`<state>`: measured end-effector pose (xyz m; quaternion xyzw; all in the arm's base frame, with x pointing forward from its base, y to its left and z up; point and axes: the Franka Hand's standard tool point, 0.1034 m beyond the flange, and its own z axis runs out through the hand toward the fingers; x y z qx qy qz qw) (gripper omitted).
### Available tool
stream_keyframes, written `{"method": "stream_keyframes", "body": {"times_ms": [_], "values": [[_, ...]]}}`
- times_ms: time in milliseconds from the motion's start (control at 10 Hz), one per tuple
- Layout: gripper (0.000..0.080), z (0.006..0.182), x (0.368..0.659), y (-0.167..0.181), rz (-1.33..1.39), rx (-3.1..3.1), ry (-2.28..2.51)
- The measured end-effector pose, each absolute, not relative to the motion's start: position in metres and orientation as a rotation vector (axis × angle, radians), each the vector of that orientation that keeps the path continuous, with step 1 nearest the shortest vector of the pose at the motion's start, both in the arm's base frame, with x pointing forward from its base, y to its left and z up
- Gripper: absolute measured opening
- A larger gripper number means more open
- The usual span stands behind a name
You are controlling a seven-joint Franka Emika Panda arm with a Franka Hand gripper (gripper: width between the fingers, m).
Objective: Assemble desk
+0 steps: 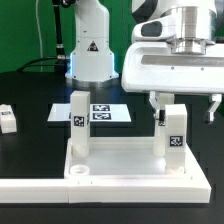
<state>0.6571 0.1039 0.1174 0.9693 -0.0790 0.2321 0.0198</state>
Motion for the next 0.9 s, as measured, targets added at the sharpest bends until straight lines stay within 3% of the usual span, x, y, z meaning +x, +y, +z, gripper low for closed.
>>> {"method": "stream_keyframes", "body": {"times_ms": [900], "values": [[0.0649,0.118,0.6574,0.1034,0.721,3.006,-0.238]]}}
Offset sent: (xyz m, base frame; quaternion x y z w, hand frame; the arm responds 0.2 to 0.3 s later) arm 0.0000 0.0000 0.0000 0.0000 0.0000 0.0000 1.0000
